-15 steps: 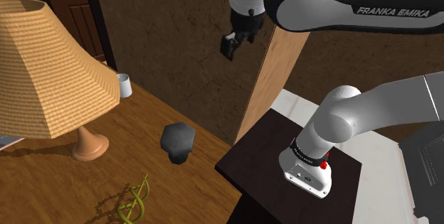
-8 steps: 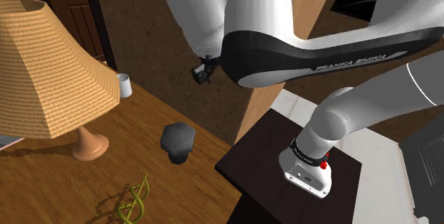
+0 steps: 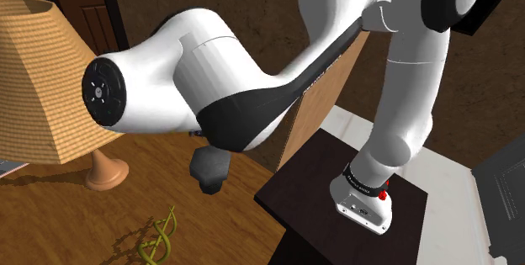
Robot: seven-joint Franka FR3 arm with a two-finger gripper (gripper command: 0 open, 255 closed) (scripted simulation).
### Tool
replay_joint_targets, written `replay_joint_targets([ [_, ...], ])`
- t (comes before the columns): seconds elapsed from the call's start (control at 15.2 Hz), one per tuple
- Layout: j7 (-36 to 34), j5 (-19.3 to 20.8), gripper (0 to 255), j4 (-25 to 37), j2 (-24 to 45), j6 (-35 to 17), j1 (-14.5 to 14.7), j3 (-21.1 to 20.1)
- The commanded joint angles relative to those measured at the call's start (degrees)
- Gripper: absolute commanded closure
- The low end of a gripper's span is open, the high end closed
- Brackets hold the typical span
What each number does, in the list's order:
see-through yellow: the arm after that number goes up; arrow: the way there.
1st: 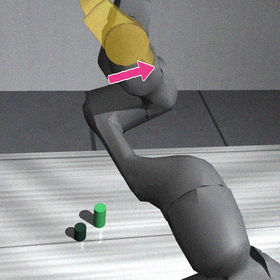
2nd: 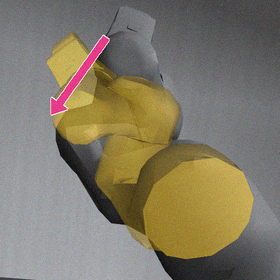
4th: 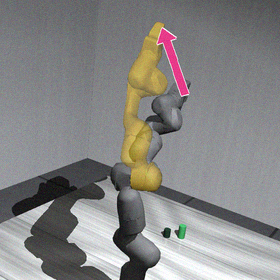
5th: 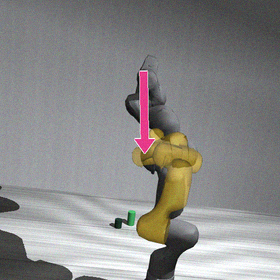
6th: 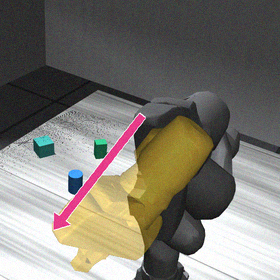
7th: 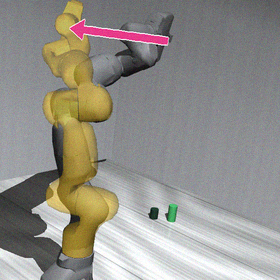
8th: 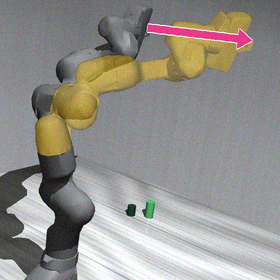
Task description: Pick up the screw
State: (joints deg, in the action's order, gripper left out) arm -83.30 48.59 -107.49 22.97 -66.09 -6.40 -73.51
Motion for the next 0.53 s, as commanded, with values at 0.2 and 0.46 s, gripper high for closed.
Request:
replay_joint_targets([
  [0.2, -7.4, 8.9, 0, 12.8, 16.3, 9.9, 20.5, 14.6],
  [0.46, -8.4, 14.6, 0, 24.6, 27.4, 15.7, 31.3, 22.7],
])
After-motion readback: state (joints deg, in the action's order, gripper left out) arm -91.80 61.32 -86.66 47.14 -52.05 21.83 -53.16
